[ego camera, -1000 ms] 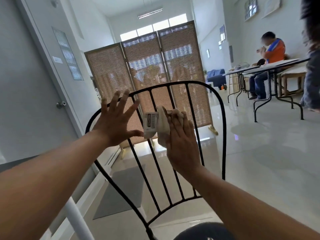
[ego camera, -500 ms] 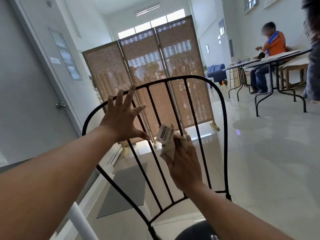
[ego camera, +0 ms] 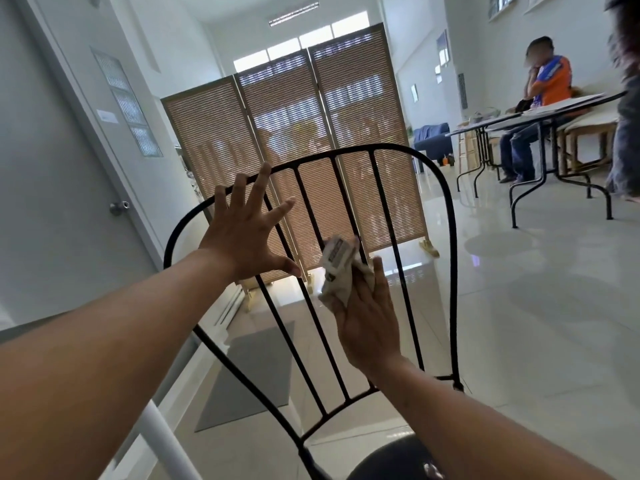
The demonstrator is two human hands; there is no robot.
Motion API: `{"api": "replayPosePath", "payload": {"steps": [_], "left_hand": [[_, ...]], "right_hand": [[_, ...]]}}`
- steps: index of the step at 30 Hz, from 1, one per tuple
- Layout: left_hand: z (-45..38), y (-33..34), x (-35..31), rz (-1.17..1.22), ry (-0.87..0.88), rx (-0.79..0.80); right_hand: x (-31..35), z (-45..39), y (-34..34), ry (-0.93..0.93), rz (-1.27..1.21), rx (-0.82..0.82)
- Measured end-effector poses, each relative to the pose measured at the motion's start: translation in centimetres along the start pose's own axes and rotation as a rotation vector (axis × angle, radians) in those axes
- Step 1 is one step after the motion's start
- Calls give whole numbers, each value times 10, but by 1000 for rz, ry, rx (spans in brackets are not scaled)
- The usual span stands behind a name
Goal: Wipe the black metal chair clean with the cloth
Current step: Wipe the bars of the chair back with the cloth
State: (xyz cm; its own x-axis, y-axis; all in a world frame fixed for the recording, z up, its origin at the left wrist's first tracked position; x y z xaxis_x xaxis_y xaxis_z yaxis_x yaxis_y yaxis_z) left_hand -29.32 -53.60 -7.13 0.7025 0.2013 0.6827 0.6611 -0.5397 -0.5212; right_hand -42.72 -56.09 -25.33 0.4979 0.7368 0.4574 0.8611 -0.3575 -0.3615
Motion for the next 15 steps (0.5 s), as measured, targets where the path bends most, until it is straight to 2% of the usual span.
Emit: {"api": "replayPosePath", "payload": {"steps": [5, 8, 12, 15], "left_hand": [[-1, 1, 0, 6, 1, -15], [-1, 1, 0, 3, 1, -25], [-1, 2, 1, 10, -5, -10], [0, 1, 1, 7, -2, 7]], "right_hand": [[30, -83, -18, -7, -24, -36], [35, -100, -21, -20, 6, -27], [21, -58, -16, -61, 7, -52], [-1, -4, -6, -45, 30, -8]]}}
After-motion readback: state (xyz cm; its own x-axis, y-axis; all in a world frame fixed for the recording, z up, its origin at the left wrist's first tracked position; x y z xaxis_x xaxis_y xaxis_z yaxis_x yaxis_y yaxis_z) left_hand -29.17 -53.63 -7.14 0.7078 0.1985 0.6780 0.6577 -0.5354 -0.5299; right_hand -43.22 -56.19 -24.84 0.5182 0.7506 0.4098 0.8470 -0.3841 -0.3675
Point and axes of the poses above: each hand's wrist, its own z-axis away from the middle knuckle, its own y-axis out of the palm, x = y × z, the point moved 7 cm from there along -z, towards the middle knuckle, and after that the axes turned 7 degrees about -z, right-handed, at the moved point
